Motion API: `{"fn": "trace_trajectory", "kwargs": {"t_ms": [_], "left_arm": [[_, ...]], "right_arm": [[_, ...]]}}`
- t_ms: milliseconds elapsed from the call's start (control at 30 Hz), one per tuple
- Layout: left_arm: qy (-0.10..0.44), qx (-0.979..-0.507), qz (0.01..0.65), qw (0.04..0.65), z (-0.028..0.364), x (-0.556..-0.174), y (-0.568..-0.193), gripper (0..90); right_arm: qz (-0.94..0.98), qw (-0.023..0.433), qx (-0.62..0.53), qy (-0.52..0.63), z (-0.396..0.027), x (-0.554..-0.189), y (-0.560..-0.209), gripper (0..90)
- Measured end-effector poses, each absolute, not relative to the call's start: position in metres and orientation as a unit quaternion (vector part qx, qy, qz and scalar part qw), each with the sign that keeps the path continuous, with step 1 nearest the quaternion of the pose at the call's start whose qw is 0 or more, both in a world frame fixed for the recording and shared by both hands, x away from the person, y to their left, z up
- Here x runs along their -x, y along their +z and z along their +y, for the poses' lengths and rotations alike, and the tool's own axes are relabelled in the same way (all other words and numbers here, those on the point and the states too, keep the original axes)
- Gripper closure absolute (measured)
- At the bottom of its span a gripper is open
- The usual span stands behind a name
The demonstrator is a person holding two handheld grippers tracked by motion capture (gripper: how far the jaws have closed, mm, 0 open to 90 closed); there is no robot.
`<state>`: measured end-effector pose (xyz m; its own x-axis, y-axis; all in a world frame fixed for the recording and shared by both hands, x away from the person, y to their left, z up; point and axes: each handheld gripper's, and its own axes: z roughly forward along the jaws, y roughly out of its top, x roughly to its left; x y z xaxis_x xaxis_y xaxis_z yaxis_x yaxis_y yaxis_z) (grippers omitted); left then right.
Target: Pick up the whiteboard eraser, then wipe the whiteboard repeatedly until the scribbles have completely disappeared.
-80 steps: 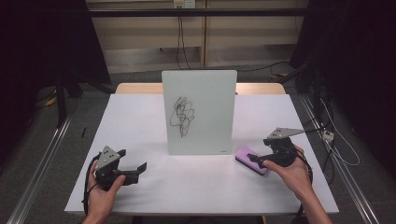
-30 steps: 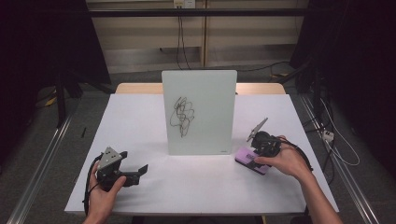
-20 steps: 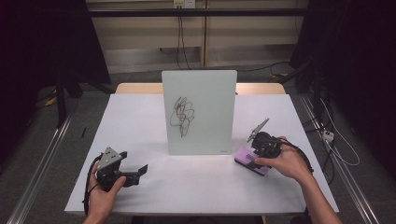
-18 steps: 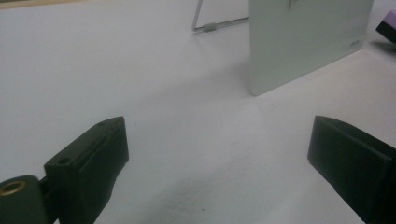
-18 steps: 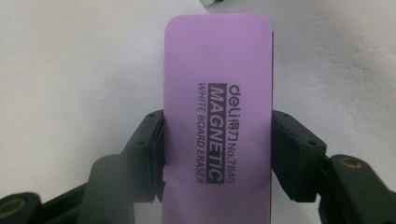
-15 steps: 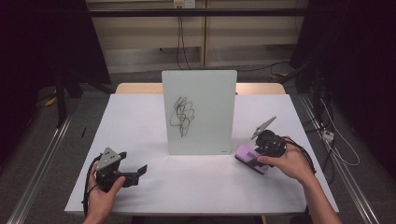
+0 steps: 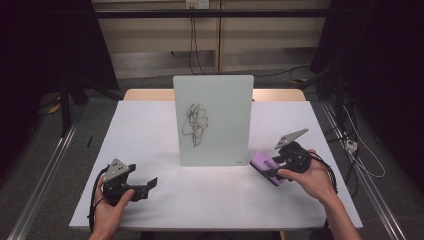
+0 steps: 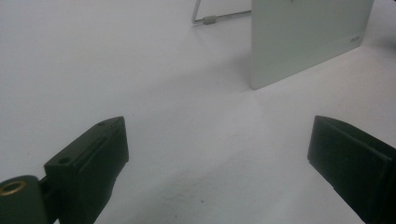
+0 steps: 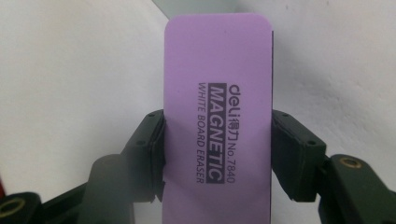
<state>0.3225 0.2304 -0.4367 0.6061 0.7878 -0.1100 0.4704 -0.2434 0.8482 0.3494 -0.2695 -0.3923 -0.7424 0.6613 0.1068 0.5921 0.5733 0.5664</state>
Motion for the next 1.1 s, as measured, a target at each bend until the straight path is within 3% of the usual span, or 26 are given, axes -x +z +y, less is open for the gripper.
{"fn": "trace_trajectory", "kwargs": {"t_ms": [567,967,1100], "left_arm": [[0.175,-0.774,0.391,0.466,0.229,-0.321,-0.434,5.3],[0.166,-0.779,0.387,0.464,0.230,-0.321,-0.435,5.3],[0.175,-0.780,0.385,0.461,0.231,-0.319,-0.434,5.3]], "right_arm": [[0.869,0.103,-0.339,0.345,-0.254,-0.331,-0.393,41.6],[0.861,0.153,-0.314,0.371,-0.227,-0.328,-0.388,41.7],[0.848,0.197,-0.301,0.390,-0.215,-0.321,-0.381,41.7]]}}
